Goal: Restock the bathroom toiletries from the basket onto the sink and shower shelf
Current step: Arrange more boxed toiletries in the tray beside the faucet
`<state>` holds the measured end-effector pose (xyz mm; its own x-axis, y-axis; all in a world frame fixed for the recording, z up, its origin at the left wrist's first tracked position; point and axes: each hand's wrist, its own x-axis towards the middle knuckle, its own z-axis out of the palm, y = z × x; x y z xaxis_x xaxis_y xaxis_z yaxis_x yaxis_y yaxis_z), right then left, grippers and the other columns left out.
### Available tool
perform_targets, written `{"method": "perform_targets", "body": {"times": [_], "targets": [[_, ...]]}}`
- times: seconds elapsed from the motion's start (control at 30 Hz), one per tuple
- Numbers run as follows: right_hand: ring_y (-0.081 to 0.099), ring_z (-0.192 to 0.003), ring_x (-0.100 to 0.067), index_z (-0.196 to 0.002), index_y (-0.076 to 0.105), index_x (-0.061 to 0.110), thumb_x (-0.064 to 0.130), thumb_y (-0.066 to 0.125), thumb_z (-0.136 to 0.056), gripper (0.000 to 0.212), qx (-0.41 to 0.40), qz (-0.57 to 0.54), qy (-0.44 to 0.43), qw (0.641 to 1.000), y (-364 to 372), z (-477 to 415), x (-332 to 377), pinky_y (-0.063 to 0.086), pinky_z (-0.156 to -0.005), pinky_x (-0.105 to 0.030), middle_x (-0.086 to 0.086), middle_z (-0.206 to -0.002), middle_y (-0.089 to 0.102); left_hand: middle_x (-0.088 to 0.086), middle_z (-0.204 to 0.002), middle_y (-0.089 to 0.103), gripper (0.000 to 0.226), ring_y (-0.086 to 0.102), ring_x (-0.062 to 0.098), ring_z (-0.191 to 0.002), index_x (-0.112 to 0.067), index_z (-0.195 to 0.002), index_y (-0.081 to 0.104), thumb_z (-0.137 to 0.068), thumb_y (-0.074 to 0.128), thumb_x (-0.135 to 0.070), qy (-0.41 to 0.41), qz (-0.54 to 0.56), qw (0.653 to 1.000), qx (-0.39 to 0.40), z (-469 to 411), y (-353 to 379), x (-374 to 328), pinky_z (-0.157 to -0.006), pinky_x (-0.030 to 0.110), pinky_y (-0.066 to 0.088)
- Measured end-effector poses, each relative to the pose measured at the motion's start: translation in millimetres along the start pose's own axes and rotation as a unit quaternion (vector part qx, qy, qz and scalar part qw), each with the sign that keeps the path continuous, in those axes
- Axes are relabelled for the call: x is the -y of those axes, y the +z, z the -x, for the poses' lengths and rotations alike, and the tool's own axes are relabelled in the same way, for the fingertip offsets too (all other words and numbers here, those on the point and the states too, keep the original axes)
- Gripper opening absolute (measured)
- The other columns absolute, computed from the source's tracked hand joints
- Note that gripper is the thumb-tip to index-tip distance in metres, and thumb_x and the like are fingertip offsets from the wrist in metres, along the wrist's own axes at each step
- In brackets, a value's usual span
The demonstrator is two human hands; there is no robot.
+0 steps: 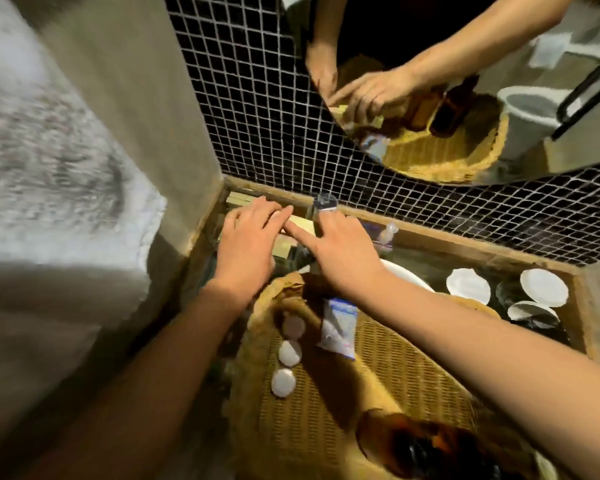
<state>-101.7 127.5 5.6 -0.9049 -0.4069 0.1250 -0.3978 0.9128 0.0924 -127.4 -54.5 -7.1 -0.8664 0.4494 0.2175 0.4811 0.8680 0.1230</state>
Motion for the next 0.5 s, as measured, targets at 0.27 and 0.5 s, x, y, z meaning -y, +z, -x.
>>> {"method": "perform_targets", "body": {"times": [0.27, 0.5], "targets": [[0.049, -0.12, -0.037, -0.157, 0.019, 0.036, 0.017, 0.061, -0.094, 0.078, 0.156, -0.066, 0.013, 0.985, 31.1, -75.2, 45.1, 0.046, -0.093, -0.046, -0.018, -0.13, 0.05, 0.002, -0.144, 0.05, 0.078, 0.036, 0.027, -0.14, -0.023, -0.143, 0.049, -0.074, 0.067, 0.008, -0.097, 0.021, 0.993, 0.069, 4.2, 35.9, 73.7, -0.109, 0.045, 0.029], [0.05, -0.119, -0.034, -0.155, 0.023, 0.035, 0.02, 0.058, -0.096, 0.07, 0.219, -0.075, 0.057, 0.971, 76.9, -103.6, 48.9, 0.047, -0.095, -0.044, -0.016, -0.13, 0.049, 0.001, -0.167, 0.004, 0.1, 0.005, 0.027, -0.152, -0.033, -0.158, 0.002, -0.082, 0.061, -0.008, -0.143, 0.015, 0.975, 0.17, 6.1, 77.9, 91.7, -0.121, 0.045, 0.012]]}}
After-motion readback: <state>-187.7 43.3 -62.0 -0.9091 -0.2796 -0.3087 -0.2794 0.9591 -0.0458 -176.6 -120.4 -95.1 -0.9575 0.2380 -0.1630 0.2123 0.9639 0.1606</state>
